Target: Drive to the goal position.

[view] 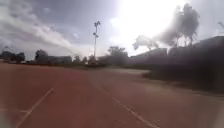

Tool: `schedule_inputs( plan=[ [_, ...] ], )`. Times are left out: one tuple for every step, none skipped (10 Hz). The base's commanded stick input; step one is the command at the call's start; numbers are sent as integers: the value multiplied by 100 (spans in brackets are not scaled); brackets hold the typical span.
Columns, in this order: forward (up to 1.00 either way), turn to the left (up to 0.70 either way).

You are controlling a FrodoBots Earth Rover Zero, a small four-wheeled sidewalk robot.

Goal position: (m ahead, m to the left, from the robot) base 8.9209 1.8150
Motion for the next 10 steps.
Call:
schedule_inputs(
  plan=[
    [70,0],
    [70,0],
    [70,0],
    [70,0],
    [70,0],
    [70,0],
    [70,0],
    [70,0],
    [70,0],
    [70,0]
  ],
)
